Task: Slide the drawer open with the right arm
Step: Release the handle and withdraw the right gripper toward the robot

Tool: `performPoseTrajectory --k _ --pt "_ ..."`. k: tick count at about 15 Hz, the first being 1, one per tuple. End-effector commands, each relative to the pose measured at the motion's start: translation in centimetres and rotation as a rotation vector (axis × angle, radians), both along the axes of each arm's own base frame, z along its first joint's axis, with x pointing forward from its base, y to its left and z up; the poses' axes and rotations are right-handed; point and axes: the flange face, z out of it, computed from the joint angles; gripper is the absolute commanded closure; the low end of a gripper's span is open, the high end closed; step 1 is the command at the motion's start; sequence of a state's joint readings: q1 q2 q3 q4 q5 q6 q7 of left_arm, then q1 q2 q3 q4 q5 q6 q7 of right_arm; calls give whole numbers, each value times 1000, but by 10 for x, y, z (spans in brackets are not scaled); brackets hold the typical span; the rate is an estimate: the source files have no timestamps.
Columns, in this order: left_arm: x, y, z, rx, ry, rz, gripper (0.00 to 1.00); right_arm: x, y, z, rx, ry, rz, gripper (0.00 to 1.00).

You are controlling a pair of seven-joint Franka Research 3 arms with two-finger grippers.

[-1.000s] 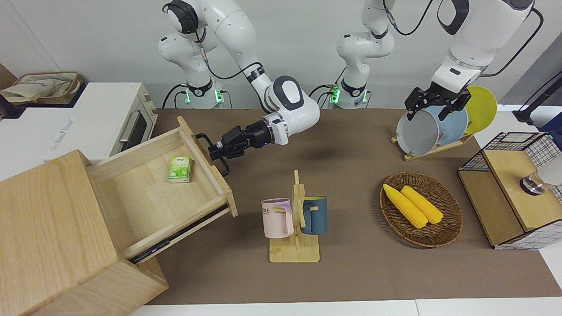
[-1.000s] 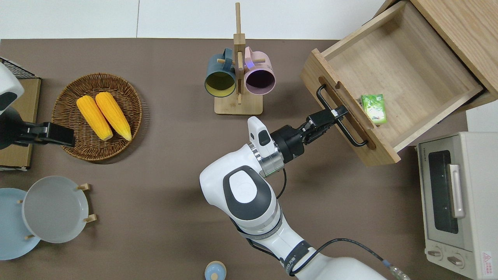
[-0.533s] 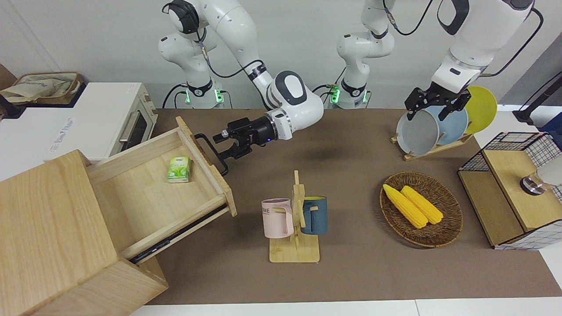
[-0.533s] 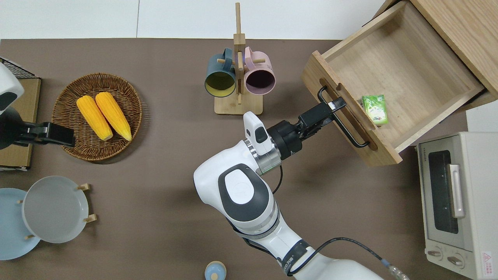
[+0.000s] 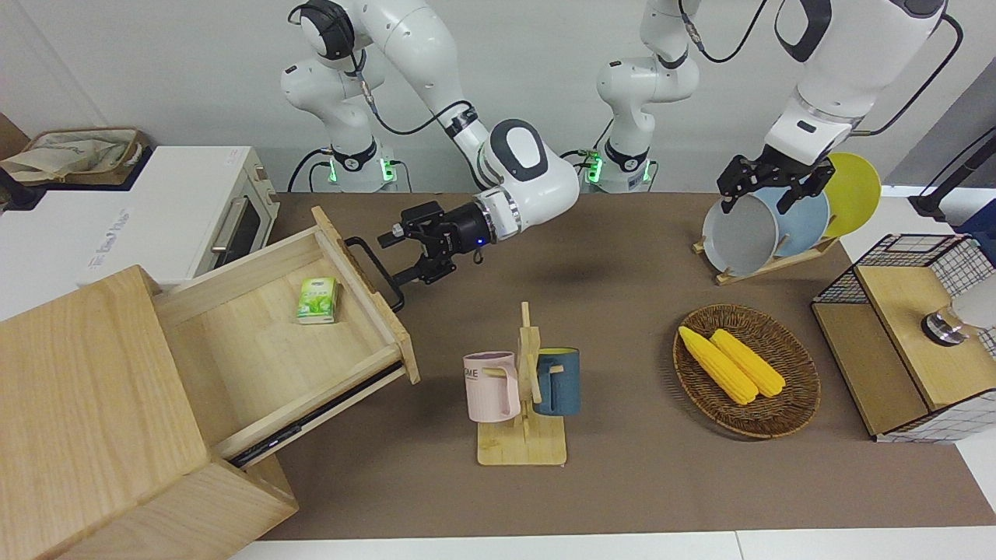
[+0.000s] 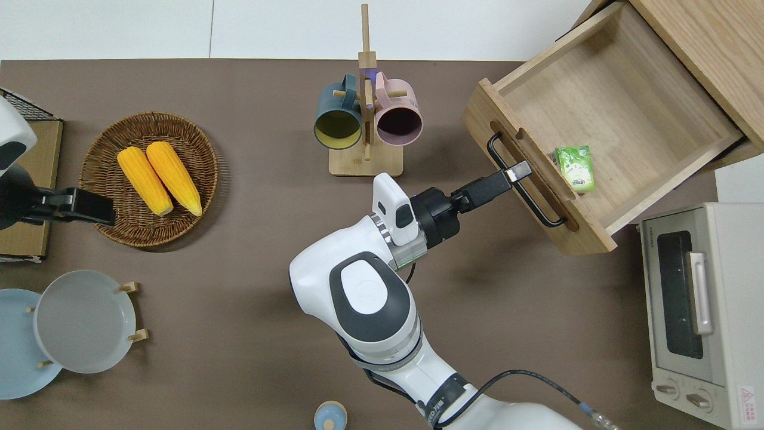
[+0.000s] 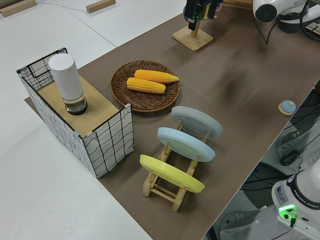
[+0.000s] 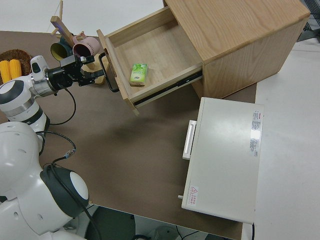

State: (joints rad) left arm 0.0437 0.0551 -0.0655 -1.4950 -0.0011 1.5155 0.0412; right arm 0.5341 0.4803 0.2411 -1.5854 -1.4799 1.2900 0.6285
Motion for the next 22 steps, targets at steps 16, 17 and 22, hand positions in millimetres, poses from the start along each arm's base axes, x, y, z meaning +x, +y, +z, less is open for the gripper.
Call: performPoseTrajectory --k 16,17,22 --pt "-3 -1 5 19 5 5 7 -21 -5 136 780 145 -130 15" --pt "-3 -1 6 19 3 5 7 -23 -14 148 836 158 -146 15" --pt "-3 -1 5 19 5 5 7 -27 -73 204 1056 202 -215 15"
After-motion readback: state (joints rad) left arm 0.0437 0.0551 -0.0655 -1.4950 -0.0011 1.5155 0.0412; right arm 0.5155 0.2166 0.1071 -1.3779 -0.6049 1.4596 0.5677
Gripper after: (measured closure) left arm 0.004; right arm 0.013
